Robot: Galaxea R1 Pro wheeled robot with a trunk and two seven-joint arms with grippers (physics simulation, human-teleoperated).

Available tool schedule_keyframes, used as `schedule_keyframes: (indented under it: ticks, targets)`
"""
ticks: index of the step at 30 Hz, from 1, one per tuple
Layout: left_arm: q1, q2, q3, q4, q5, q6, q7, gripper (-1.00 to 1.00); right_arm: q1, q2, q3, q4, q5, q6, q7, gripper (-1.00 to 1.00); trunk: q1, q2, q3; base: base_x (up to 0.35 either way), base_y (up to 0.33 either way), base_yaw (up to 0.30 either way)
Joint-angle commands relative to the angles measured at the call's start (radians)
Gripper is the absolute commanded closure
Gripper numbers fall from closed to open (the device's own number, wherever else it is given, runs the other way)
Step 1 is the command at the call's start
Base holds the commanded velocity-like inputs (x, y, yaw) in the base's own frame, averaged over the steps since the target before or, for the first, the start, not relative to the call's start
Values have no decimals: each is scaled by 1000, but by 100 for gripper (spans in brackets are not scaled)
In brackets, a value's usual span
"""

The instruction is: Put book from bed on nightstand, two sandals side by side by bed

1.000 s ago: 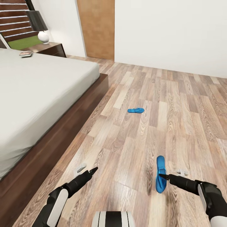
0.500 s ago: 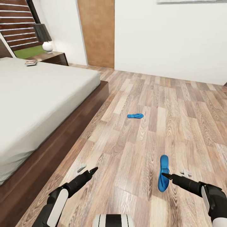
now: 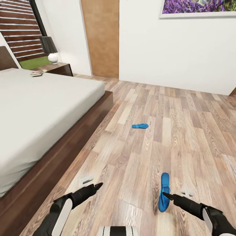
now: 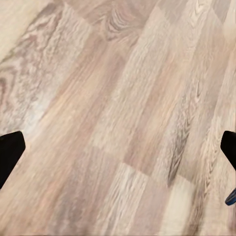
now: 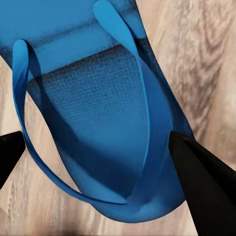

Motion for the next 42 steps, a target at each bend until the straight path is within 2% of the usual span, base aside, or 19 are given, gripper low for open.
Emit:
schedule_keyframes:
  ticks: [1, 4, 6, 9, 12, 16, 20, 24, 27, 32, 42]
  targets:
    - [2, 2, 2, 24, -19, 16, -4, -100, -1, 1, -9, 35, 7, -48, 8, 100, -1, 0, 3, 0, 0, 0]
    - [8, 8, 1, 94, -52, 15, -5, -100, -1, 0, -9, 186, 10, -214, 7, 100, -2, 1, 15, 0, 0, 0]
    - [10, 9, 0, 130, -58, -5, -5, -100, -1, 0, -9, 246, 10, -253, 7, 100, -3, 1, 23, 0, 0, 0]
    - [11, 10, 0, 232, -64, -95, -6, -100, -1, 0, -9, 305, 12, -286, 4, 100, -4, 2, 34, 0, 0, 0]
    - [11, 11, 0, 310, -73, -196, -6, -100, -1, 0, -8, 325, 13, -303, -1, 100, -6, 2, 46, 0, 0, 0]
    - [12, 11, 0, 374, -110, -260, -7, -100, -1, -1, -8, 346, 13, -315, -4, 100, -7, 3, 61, 0, 0, 0]
    - [12, 11, 0, 407, -132, -274, -28, -100, -1, -1, -9, 353, 13, -318, -6, 100, -9, 4, 77, 0, 0, 0]
    - [12, 32, 0, 415, -137, -277, -162, -100, -1, -1, -9, 354, 13, -318, -6, 100, -18, 19, 91, 0, 0, 0]
    - [11, 64, 0, 440, -139, -280, -262, -100, -1, -1, -9, 354, 13, -318, -6, 100, -29, 40, 100, 0, 0, 0]
    - [12, 74, 0, 452, -140, -290, -294, -100, -1, -1, -9, 355, 13, -318, -7, 100, -48, 75, 116, 0, 0, 0]
    - [12, 72, -1, 482, -139, -299, -301, -100, -1, -1, -8, 356, 13, -318, -7, 100, -87, 145, 147, 0, 0, 0]
